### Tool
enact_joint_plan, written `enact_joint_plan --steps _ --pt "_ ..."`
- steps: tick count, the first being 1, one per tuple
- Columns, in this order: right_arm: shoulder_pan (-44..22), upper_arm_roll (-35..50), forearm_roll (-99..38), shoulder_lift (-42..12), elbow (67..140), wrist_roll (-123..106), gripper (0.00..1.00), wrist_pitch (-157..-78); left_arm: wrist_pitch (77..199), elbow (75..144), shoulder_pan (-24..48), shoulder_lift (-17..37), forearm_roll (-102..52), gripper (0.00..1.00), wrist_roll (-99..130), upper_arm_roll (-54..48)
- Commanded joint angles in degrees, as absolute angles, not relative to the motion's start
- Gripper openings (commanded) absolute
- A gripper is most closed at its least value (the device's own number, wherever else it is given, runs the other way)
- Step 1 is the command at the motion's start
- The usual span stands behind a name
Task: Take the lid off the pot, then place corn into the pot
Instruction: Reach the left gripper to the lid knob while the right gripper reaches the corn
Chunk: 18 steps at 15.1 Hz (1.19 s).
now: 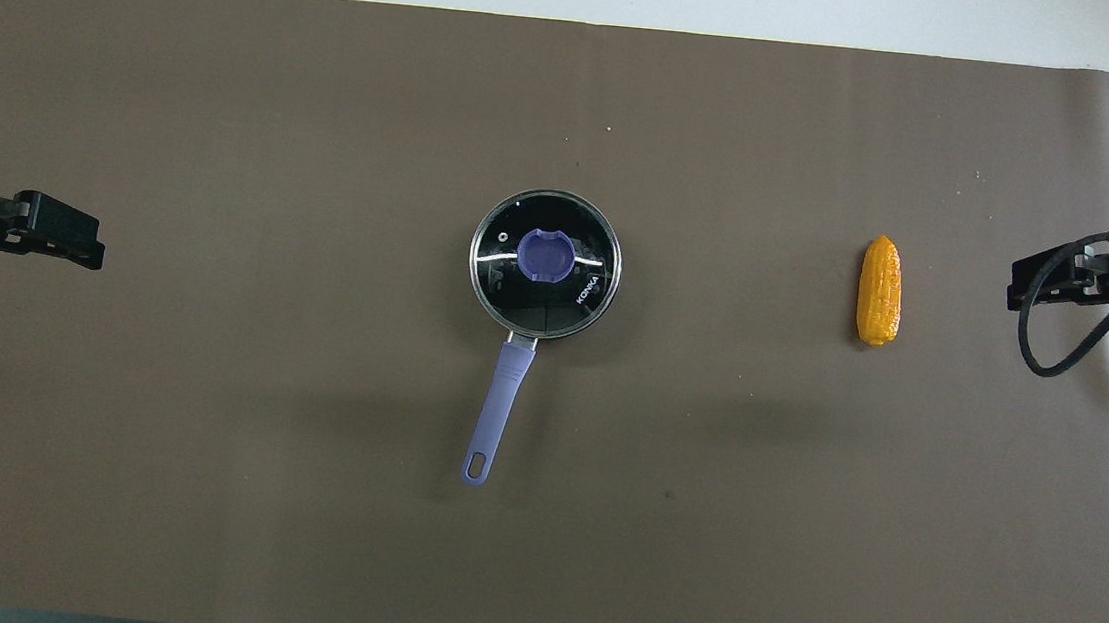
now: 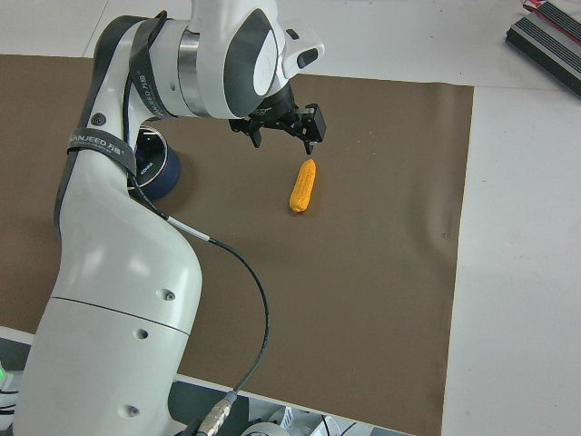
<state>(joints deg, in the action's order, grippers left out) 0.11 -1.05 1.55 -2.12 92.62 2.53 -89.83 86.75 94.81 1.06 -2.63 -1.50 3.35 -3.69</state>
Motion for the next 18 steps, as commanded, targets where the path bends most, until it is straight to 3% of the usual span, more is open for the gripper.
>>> enact_joint_plan --steps 1,7,10,12,15,18 --pt "0.70 -0.62 1.05 -2.64 91.93 0.53 1.00 -90.18 86.57 95.44 0.26 -2.90 -1.93 1.00 4.04 -4.31" --pt "0.35 -0.53 0.97 -2.37 92.46 1.05 1.00 -90.61 87.62 96.24 0.88 -3.25 -2.19 1.00 3.95 -4.66" --pt "0.09 -0.26 0.88 -0.18 98.50 1.23 1.00 -97.97 94.82 95.63 5.86 -1.68 -2.98 1.00 7.88 -5.10" --pt "-1.66 -0.18 0.88 -0.17 101.33 1.40 1.00 -101.76 95.89 91.18 11.92 4.45 -5.35 1.00 14.03 -5.18" --pt "-4.82 -0.18 0.79 -2.37 111.31 1.41 1.00 -115.69 95.10 75.02 22.03 20.78 -4.92 1.00 26.25 -4.92" --pt "-3.79 -0.26 0.79 -4.38 115.49 0.97 0.96 -121.63 98.77 71.28 28.81 26.79 -4.83 1.00 28.82 -4.66"
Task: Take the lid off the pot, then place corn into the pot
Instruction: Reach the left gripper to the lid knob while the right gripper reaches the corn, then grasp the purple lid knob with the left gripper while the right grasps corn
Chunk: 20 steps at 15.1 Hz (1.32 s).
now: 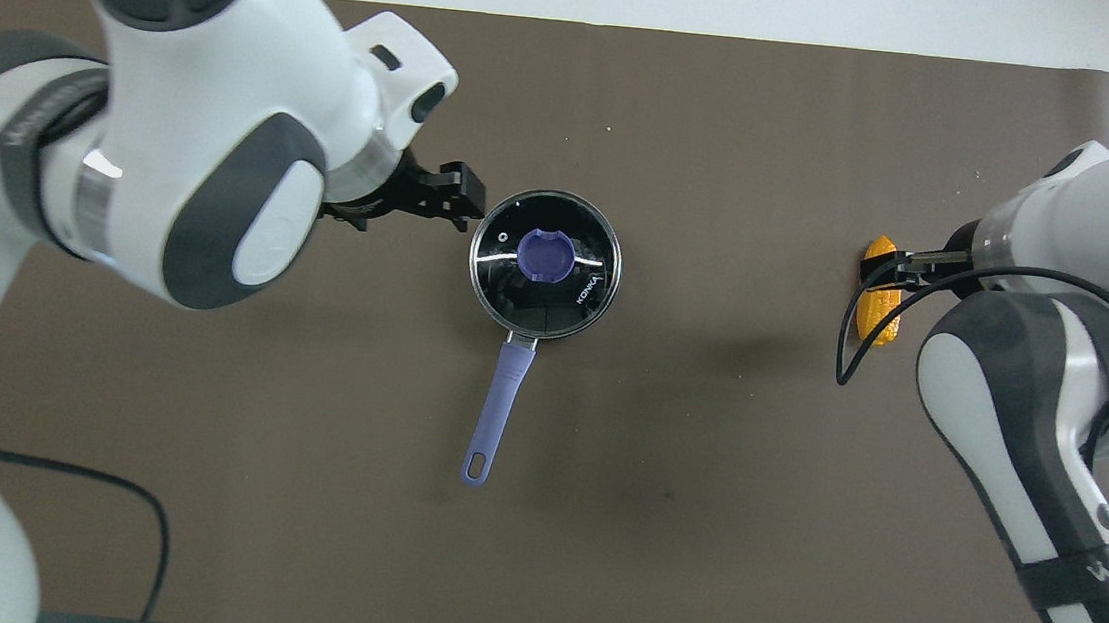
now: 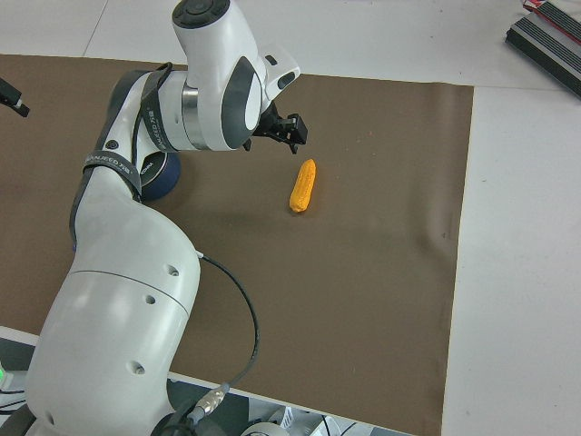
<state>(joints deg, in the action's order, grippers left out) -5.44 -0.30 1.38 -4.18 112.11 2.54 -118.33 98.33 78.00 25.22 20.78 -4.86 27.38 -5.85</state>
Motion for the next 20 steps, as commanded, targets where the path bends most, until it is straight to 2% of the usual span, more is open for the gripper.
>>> enact_joint_plan --steps 1,3,5,11,13,14,15,17,18,20 --pt "-3.08 -0.26 0.79 -5.35 115.75 0.97 0.96 -123.21 100.88 71.28 30.39 27.76 -4.40 1.00 28.74 -4.75" --pt "-3.43 -0.26 0.79 -6.06 120.38 1.32 0.96 -130.65 102.56 71.19 32.07 29.70 -3.26 1.00 28.57 -4.83" --pt "-2.90 -0.26 0.79 -9.21 122.60 1.06 0.96 -135.60 103.44 71.45 32.43 30.32 0.77 1.00 27.78 -5.27" --pt "-1.41 -0.26 0.79 -14.14 122.34 1.23 0.87 -138.94 108.54 74.79 33.31 31.20 1.41 1.00 23.38 -5.27" --pt "-1.32 -0.26 0.88 -14.41 122.26 0.62 0.79 -138.78 108.46 75.06 33.48 31.20 1.06 1.00 23.29 -5.27" --pt "-1.32 -0.26 0.88 -14.41 122.34 0.62 0.71 -138.17 108.89 76.36 34.27 31.20 1.40 1.00 23.29 -5.19" --pt "-1.41 -0.26 0.88 -14.24 122.34 0.62 0.53 -136.86 109.42 77.59 34.45 30.85 1.49 1.00 23.20 -5.19" --pt "-1.49 -0.18 0.88 -14.24 121.56 0.62 0.10 -134.83 109.34 77.87 34.37 30.76 1.49 0.98 22.77 -5.27" --pt "-1.58 -0.26 0.97 -14.33 120.68 0.62 0.00 -133.35 109.42 77.96 34.37 30.76 1.41 0.97 22.68 -5.27" --pt "-1.93 -0.09 1.05 -14.33 115.78 0.62 0.00 -125.21 108.72 77.87 34.37 30.67 1.41 0.92 22.41 -5.27"
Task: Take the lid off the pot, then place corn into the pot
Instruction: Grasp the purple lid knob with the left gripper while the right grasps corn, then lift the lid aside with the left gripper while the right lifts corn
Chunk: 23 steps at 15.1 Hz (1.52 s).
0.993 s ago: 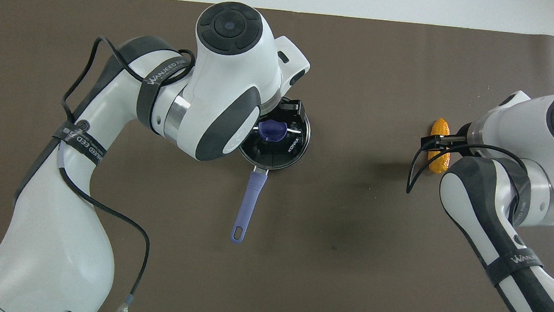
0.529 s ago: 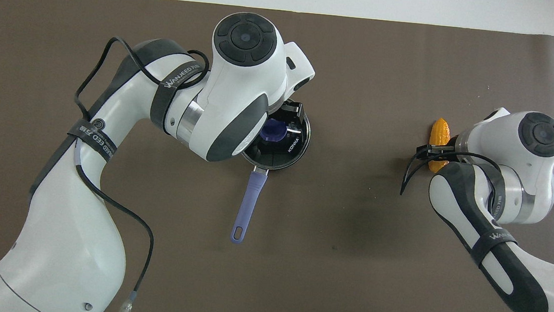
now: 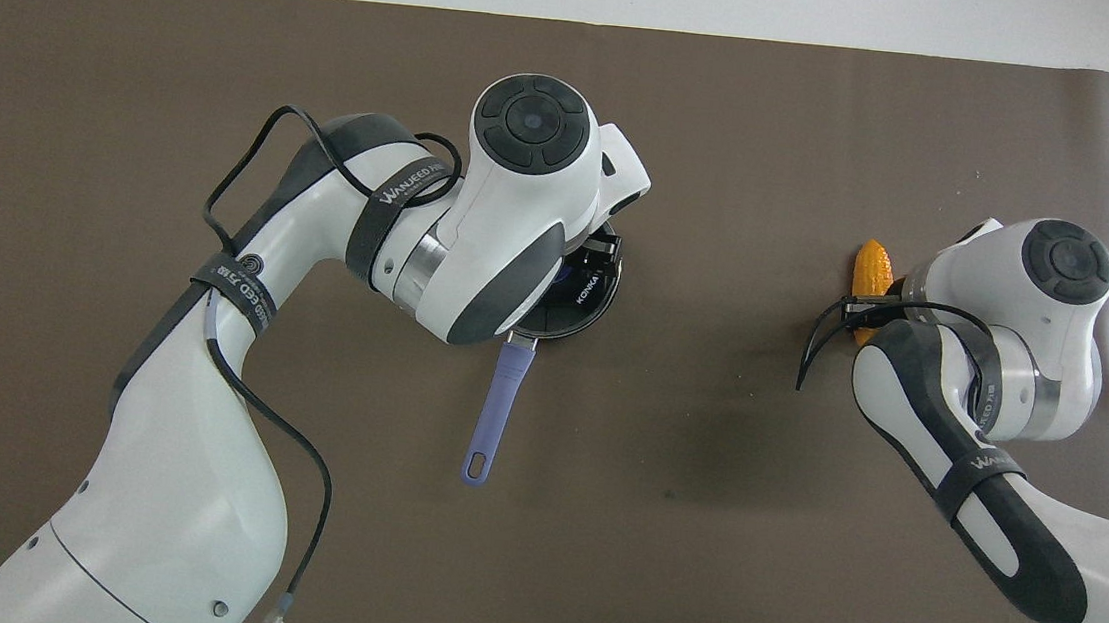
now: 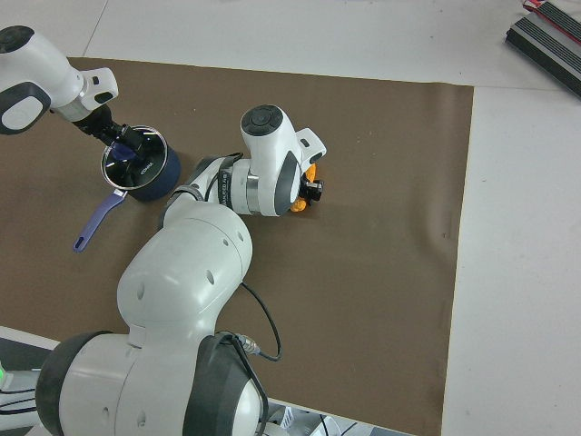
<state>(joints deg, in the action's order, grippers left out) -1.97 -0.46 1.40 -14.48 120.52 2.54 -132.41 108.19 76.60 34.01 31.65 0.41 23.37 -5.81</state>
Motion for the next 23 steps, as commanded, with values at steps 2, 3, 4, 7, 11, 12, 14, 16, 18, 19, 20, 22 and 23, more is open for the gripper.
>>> enact_joint_plan --steps 2,3,4,7,11,12,14,16,18,19,20,22,23 --pt "-4.03 -0.09 0.97 -14.24 107.01 0.62 0.00 -113.70 107.93 77.61 34.28 30.67 1.41 0.92 22.41 -5.27" --pt "-4.04 -0.09 0.97 -14.24 103.74 0.62 0.00 -109.64 107.84 77.61 34.19 30.67 1.41 0.92 22.41 -5.27" --pt "-4.13 0.00 0.88 -13.63 101.19 0.53 0.00 -105.95 107.93 77.61 34.28 30.67 1.32 0.91 22.41 -5.27" --pt "-4.31 1.40 0.88 -12.92 88.82 0.62 0.00 -91.12 108.19 77.61 34.19 30.67 1.06 0.84 22.41 -5.27" --pt "-3.69 1.41 -0.61 -12.48 84.20 -1.04 0.00 -85.60 108.19 77.52 33.93 30.67 0.88 0.69 22.59 -5.27" --pt "-3.87 1.41 -0.62 -12.48 84.55 -1.23 0.00 -86.13 108.11 77.43 33.93 30.67 0.88 0.65 22.59 -5.27" --pt "-4.57 1.49 -0.70 -11.26 89.00 -1.14 0.00 -92.07 108.11 77.43 33.93 30.67 0.88 0.53 22.41 -5.27" --pt "-5.62 1.49 -0.70 -10.11 94.90 -1.23 0.00 -98.33 108.02 77.43 33.84 30.67 0.88 0.37 22.41 -5.27" --pt "-6.85 1.49 -0.70 -10.11 94.83 -1.14 0.00 -98.44 106.97 77.08 33.75 30.67 0.62 0.22 22.59 -5.27" --pt "-6.77 1.49 -0.70 -10.11 94.92 -1.14 0.00 -98.44 105.92 76.21 33.75 30.67 0.01 0.17 22.59 -5.27" --pt "-6.77 1.49 -0.70 -10.11 94.92 -1.14 0.00 -98.44 104.34 74.72 33.66 30.50 -1.48 0.11 22.59 -5.01" --pt "-6.85 1.49 -0.70 -10.11 94.92 -1.06 0.00 -98.70 101.26 73.57 33.49 29.89 -2.55 0.05 22.59 -4.57" --pt "-6.94 1.49 -0.70 -10.11 94.83 -0.88 0.00 -98.96 100.38 73.30 32.79 28.40 -3.07 0.04 22.59 -4.57"
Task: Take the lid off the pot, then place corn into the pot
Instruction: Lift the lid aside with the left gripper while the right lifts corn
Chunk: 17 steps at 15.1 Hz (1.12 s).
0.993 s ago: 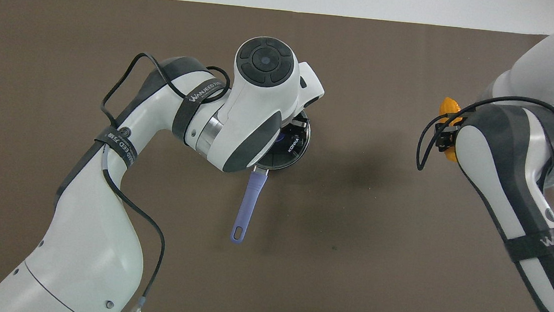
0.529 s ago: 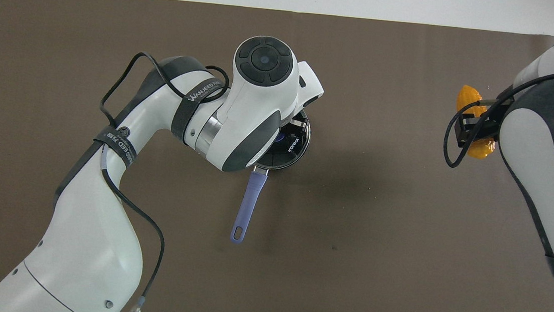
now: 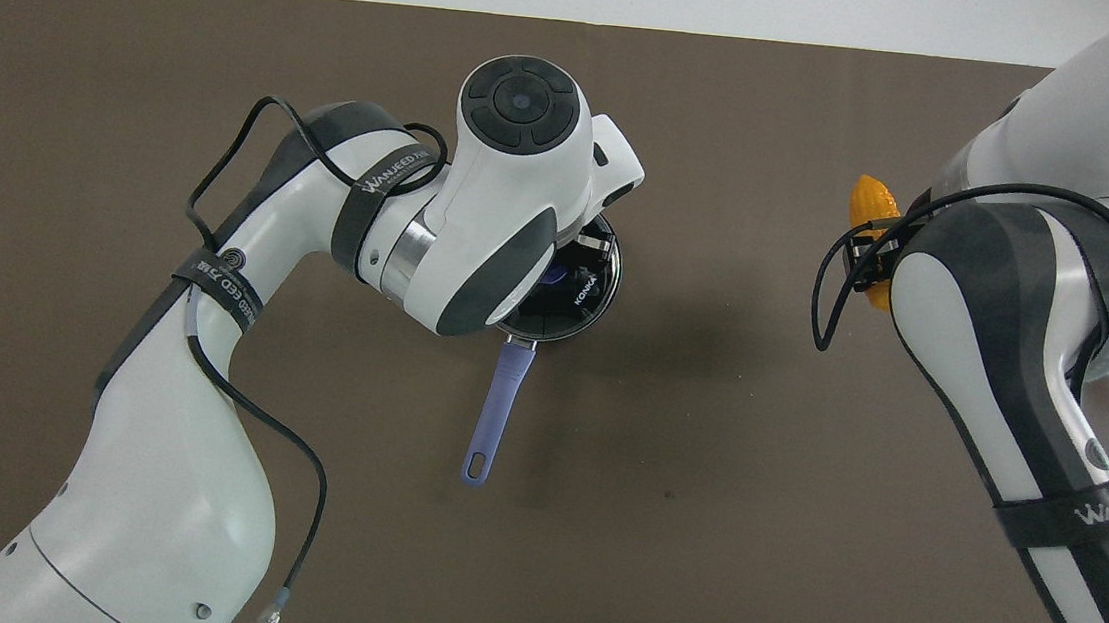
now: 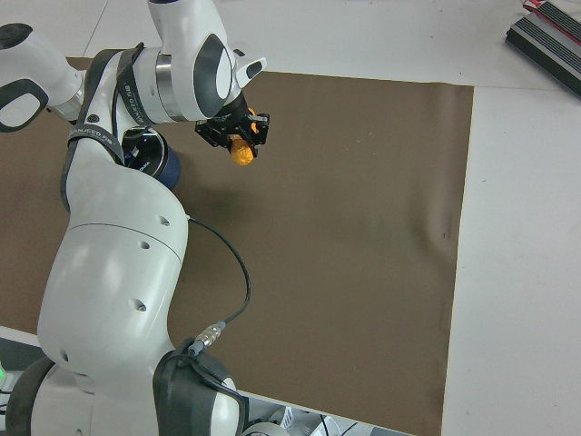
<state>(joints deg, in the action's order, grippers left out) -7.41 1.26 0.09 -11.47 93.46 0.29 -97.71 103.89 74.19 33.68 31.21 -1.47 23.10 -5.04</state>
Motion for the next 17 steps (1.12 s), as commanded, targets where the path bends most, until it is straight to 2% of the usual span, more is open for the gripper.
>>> enact_joint_plan --steps 1,6,8,11,12,15,17 --pt "-7.03 1.58 -0.62 -10.28 94.22 -0.79 0.00 -98.62 99.07 73.30 31.83 27.00 -4.82 0.03 22.59 -4.48" --pt "-15.71 2.02 -2.27 -12.73 90.80 11.56 0.00 -102.38 92.56 73.56 21.65 21.80 -5.71 0.00 21.11 -4.66" --pt "-20.45 2.11 -5.26 -17.81 86.34 18.51 0.00 -105.19 91.42 74.18 17.78 20.92 -5.80 0.00 17.33 -4.40" --pt "-27.66 2.02 -4.57 -29.58 73.78 26.33 0.00 -105.64 90.52 76.10 8.73 20.31 -5.71 0.00 9.87 -4.22" --pt "-30.64 2.11 -2.05 -35.27 71.39 31.24 0.00 -110.95 94.96 85.42 1.22 16.39 -5.19 0.00 1.49 -4.13" --pt "-31.28 2.11 -2.11 -35.42 75.04 31.64 0.00 -116.79 104.38 96.65 -5.08 13.10 -5.01 0.00 -3.51 -3.96" --pt "-33.57 2.02 -1.85 -36.47 76.02 31.64 0.00 -118.47 107.74 100.53 -5.71 13.01 -4.40 0.00 -3.95 -3.78"
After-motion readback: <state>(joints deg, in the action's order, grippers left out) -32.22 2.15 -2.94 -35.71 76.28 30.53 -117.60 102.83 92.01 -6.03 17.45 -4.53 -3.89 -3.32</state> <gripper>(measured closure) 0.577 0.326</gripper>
